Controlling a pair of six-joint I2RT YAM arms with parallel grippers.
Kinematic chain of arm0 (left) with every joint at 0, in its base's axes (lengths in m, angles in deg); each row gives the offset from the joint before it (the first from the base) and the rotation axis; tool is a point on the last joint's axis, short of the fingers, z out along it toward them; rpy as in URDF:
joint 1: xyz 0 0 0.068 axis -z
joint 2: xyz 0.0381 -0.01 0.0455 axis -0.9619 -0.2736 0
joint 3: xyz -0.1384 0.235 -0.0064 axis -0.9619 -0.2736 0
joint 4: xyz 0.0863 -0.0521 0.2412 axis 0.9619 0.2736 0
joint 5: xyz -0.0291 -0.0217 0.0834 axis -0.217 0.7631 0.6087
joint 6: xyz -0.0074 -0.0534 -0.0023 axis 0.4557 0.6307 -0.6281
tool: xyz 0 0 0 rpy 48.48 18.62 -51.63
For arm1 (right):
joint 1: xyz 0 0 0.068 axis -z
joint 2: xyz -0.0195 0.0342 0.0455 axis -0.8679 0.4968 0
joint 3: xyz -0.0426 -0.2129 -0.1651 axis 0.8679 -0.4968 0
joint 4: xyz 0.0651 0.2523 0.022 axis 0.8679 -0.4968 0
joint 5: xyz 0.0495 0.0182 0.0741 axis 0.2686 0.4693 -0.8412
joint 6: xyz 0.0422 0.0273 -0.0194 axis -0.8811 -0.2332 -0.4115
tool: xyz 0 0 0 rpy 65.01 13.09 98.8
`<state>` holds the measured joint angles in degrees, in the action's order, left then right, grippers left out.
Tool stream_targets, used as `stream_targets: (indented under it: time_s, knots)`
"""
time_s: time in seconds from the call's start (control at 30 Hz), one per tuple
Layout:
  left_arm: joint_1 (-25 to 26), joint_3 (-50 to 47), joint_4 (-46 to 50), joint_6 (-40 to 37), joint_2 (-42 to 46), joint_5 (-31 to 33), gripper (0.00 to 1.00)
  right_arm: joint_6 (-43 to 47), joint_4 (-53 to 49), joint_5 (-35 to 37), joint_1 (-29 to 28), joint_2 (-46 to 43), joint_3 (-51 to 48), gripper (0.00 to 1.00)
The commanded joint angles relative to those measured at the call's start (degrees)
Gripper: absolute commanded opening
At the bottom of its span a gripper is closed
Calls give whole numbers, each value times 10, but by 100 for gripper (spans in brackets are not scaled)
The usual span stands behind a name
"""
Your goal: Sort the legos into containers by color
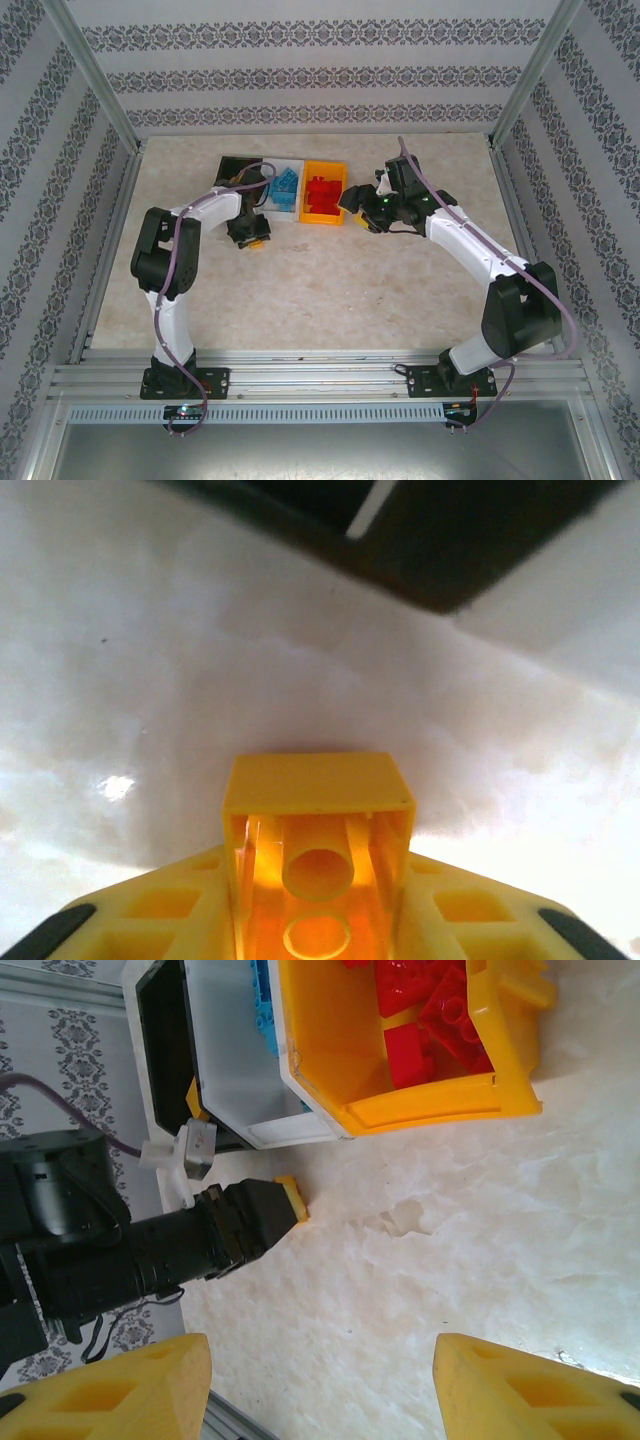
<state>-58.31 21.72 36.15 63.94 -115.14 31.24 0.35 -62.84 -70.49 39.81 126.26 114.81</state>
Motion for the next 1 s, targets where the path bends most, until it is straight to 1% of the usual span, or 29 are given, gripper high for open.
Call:
stream_targets:
  time_s: [0.0, 0.13, 0.17, 0.3, 0.33, 0.43, 0.5, 0.6, 0.73, 0.97]
  knots:
    - [5, -30, 15, -12, 38, 1, 34, -9, 7, -10, -3, 14, 16, 61]
    - [2, -71, 2, -10, 80, -8, 30, -9, 5, -11, -3, 27, 25, 62]
    - [-1, -86, -9, -9, 92, -18, 29, -8, 3, -11, -4, 32, 27, 61]
    - [-12, -136, -49, 13, 145, -55, 28, -2, -32, -2, -1, 54, 36, 62]
    - [-15, -148, -53, 25, 160, -66, 28, 1, -51, 5, 0, 63, 40, 61]
    - [-23, -189, -80, 81, 209, -126, 28, 18, -114, 19, 3, 81, 51, 61]
    - [-21, -233, -131, 132, 257, -156, 28, 37, -148, 25, 2, 93, 59, 61]
    - [-26, -293, -199, 201, 321, -174, 28, 71, -206, 23, -3, 119, 70, 62]
    - [-37, -305, -234, 238, 339, -204, 28, 99, -236, 26, -17, 133, 72, 63]
    - [-75, -253, -278, 267, 310, -253, 28, 133, -283, 53, -46, 156, 117, 63]
